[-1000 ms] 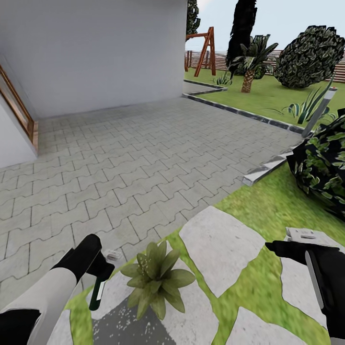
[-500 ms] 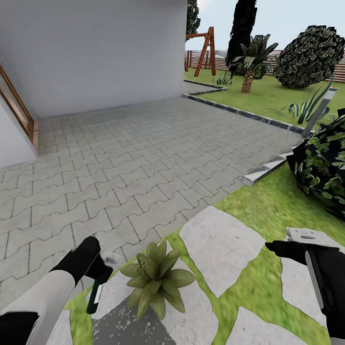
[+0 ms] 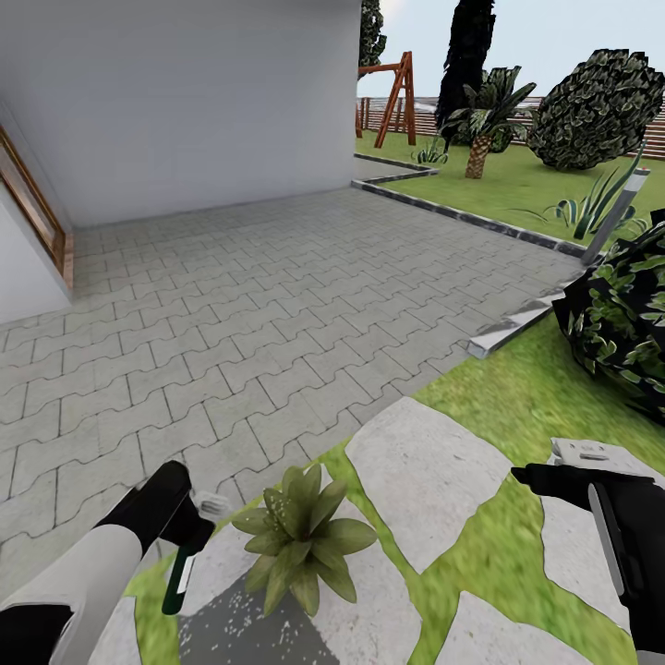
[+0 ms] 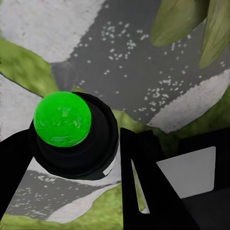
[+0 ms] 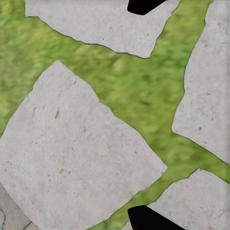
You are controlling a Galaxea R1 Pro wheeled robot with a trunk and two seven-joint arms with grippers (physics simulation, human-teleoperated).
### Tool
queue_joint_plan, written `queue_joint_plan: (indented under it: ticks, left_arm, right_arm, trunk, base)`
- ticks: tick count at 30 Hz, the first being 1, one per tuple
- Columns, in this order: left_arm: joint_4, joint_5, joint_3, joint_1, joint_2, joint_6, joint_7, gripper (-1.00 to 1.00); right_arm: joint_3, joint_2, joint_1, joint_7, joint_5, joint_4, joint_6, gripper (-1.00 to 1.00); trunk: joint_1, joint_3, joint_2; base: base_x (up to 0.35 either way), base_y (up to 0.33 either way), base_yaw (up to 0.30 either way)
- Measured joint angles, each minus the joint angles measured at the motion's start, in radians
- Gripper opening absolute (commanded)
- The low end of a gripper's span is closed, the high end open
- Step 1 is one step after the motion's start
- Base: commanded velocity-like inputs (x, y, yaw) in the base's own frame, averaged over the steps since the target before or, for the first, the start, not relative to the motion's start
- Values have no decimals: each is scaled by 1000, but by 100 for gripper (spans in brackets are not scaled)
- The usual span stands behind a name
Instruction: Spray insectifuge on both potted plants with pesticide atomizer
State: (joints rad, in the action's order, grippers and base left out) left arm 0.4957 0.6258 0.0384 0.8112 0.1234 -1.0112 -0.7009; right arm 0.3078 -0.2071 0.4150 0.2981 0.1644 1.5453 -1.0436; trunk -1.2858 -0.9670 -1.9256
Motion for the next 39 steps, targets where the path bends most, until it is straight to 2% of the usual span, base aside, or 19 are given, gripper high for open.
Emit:
queue_joint_plan:
  ticks: [7,14,20,22,39]
  left_arm:
    - [3,-3,-3,5,8,-1,1,-100]
    - [7,-11,-1,13,-1,-2,-18,-100]
    - [14,-13,2,17,-5,-2,-175,-100]
    - [15,-9,3,18,-5,0,-197,-100]
    - [3,-9,13,20,-7,-1,-232,-100]
  right_arm:
    - [0,0,0,0,0,0,0,100]
    - [0,-1,0,0,0,0,0,100]
    - [0,-1,0,0,0,0,0,100]
    - [0,-1,0,0,0,0,0,100]
    - [0,-2,0,0,0,0,0,100]
  trunk:
    - [0,0,0]
    - [0,0,0]
    - [0,0,0]
    - [0,0,0]
    - [0,0,0]
  base:
    - [0,57,0]
    - [0,11,0]
    - [0,0,0]
    - [0,0,0]
    - [0,0,0]
